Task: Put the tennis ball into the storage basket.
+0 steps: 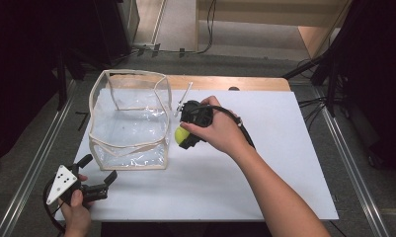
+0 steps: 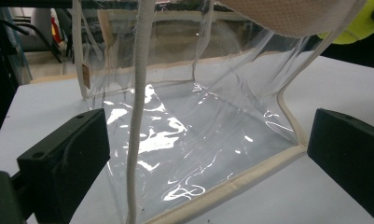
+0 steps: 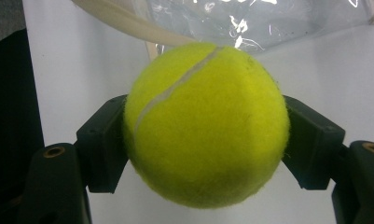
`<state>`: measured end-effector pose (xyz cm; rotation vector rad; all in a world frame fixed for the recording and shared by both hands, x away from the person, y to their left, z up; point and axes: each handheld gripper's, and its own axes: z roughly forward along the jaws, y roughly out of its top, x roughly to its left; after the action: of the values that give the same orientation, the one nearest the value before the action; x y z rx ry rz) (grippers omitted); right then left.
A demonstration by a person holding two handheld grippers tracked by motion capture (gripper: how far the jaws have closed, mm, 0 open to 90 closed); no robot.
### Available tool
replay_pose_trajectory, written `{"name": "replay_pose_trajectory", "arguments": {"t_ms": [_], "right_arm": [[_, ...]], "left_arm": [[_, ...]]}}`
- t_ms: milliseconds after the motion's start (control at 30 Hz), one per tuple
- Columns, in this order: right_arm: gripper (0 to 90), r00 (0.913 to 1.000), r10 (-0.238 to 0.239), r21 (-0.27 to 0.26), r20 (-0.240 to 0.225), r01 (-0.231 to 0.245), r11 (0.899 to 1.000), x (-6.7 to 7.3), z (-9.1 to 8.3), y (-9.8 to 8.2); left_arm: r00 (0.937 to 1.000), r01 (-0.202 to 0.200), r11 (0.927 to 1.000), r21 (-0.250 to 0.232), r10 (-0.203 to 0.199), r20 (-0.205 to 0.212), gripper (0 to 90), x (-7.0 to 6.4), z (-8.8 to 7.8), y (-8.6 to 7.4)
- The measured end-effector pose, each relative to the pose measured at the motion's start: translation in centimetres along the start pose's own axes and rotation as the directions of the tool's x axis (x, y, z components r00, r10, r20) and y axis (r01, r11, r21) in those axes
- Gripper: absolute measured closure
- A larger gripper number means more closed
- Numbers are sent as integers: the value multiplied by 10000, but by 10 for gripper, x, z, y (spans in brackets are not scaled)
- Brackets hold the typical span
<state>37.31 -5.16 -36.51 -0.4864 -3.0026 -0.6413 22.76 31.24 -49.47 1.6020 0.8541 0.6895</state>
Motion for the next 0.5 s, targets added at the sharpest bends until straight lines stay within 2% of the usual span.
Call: {"name": "replay_pose_trajectory", "arguments": {"t_ms": [500], "right_arm": [[237, 10000, -74, -96, 19, 74, 9999, -1, -22, 6]], "left_arm": [[10000, -34, 10000, 14, 34, -9, 0, 0, 0, 0]]}}
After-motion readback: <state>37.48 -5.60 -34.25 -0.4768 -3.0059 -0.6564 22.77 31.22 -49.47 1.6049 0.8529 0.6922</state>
